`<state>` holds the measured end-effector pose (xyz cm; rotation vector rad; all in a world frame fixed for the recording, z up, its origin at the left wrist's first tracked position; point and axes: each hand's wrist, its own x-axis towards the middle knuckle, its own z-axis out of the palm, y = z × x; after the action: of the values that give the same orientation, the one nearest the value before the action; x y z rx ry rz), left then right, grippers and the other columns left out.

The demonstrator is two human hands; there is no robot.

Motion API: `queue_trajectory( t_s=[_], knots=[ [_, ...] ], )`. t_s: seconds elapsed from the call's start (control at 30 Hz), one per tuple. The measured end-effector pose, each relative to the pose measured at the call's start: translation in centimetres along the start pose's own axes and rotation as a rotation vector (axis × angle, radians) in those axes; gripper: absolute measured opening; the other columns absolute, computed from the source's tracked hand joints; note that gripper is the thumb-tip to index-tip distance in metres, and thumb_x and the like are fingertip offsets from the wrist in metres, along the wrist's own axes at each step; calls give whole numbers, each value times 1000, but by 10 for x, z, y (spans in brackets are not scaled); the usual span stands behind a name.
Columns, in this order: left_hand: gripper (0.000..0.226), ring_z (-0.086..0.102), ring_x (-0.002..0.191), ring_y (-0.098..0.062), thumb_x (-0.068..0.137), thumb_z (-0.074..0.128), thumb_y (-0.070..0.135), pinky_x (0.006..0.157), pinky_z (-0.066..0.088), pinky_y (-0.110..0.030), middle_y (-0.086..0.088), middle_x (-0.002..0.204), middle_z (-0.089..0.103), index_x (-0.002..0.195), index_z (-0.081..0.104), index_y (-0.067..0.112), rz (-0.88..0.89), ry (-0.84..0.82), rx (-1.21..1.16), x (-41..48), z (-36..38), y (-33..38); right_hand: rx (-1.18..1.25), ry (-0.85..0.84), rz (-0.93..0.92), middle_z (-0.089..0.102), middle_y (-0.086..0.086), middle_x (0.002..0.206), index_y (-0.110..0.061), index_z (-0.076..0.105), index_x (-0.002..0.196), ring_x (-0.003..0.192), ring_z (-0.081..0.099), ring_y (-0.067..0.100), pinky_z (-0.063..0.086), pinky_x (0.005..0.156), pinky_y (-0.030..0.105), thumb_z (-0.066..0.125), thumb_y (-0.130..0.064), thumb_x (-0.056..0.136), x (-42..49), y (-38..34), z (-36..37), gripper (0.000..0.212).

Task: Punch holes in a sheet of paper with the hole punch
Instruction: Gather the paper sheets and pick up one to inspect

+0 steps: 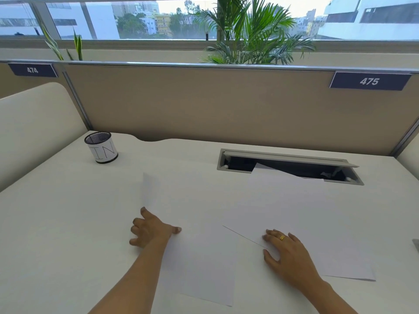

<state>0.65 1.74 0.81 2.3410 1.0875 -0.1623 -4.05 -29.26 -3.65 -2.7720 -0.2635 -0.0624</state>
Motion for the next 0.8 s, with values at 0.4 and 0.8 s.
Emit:
queue_trajectory(
  t_s=[0.4, 0.8],
  knots=[
    [112, 50, 121, -39, 59, 87, 13, 96, 40, -47, -23, 133, 50, 145, 15, 11, 21, -79, -246, 13, -9, -10, -6, 20, 20, 42, -20, 142, -32, 48, 132, 133, 37, -2, 32, 103, 16, 47, -35, 92, -2, -4, -7, 40],
    [36, 61, 103, -39, 84, 63, 3, 95, 48, -47, -25, 118, 62, 119, 56, -6, 173, -399, -665, 13, -3, -13, -259, 96, -191, 76, -1, 93, -14, 75, 96, 84, 72, 11, 56, 54, 18, 90, -9, 38, -2, -17, -17, 60]
  ],
)
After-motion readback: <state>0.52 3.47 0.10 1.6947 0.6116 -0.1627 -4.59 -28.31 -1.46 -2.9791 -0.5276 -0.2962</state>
